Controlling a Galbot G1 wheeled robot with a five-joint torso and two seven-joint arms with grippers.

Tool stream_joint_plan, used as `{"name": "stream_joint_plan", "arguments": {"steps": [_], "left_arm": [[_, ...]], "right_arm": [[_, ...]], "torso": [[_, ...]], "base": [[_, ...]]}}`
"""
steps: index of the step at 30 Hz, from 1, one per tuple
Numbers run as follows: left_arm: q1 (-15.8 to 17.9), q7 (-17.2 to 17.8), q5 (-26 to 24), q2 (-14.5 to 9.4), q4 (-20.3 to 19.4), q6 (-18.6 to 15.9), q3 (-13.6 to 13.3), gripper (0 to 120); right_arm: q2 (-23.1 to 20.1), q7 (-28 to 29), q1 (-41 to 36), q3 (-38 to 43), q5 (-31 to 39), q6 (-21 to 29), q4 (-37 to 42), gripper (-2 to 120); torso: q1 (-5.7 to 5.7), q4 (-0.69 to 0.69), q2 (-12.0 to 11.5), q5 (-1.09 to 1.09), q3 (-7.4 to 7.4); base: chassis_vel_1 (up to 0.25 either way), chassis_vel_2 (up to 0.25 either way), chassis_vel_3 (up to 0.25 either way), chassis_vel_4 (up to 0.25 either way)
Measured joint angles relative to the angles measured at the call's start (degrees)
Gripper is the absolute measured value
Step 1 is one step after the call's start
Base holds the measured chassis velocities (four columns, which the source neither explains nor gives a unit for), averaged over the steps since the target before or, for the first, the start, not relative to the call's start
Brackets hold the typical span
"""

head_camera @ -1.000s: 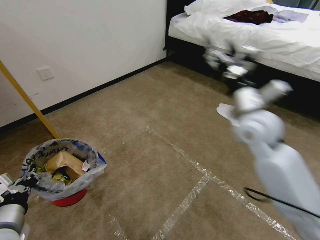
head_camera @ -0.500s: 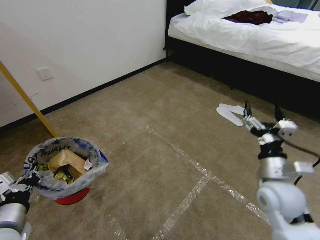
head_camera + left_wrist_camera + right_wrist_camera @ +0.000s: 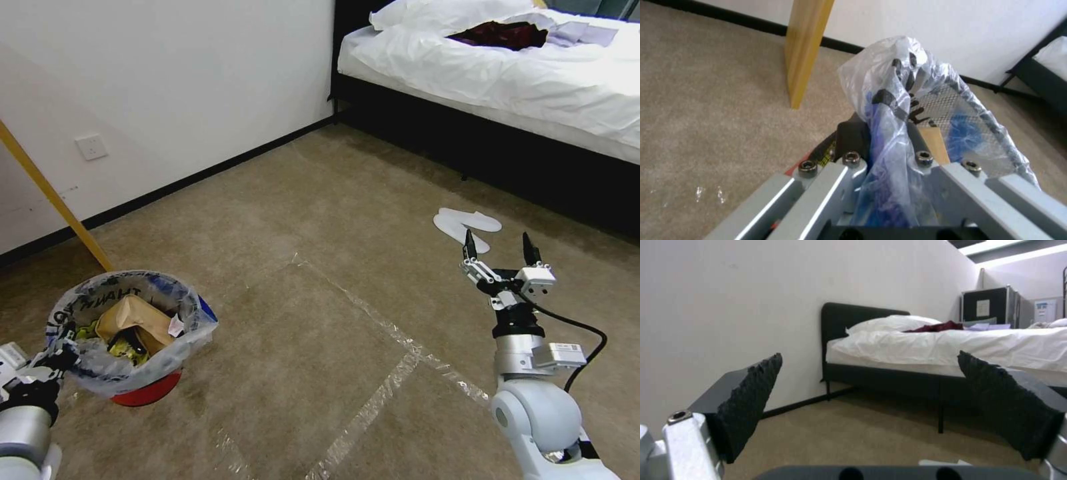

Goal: Pick up the trash bin and place the garbage on the floor into it.

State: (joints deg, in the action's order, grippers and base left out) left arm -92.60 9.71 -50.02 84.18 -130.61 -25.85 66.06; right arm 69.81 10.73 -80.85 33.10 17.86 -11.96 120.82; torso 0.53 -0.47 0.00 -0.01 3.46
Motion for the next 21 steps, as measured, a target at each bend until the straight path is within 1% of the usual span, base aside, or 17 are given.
{"name": "stream_joint_plan", "arguments": {"steps": [14, 18, 21], "left_arm": [[-0.21, -0.01, 0.03, 0.27, -0.31, 0.11, -0.05, 4], [-0.21, -0.01, 0.04, 0.27, -0.38, 0.13, -0.02, 4], [-0.14, -0.01, 0.11, 0.32, -0.42, 0.13, -0.16, 4]], "right_arm": [[-0.12, -0.02, 0.48, -0.87, -0.08, 0.49, -0.21, 100], [-0.14, -0.02, 0.58, -0.99, -0.08, 0.61, -0.27, 100], [-0.14, -0.02, 0.76, -1.18, -0.37, 0.71, -0.5, 100]], "torso": [[0.01, 0.0, 0.0, 0.0, 0.0], [0.01, 0.0, 0.0, 0.01, 0.0], [0.01, -0.01, 0.0, 0.01, 0.01]], "base": [[-0.064, 0.061, 0.063, -0.068], [-0.109, 0.132, 0.104, -0.108], [-0.163, 0.166, 0.171, -0.162]]}}
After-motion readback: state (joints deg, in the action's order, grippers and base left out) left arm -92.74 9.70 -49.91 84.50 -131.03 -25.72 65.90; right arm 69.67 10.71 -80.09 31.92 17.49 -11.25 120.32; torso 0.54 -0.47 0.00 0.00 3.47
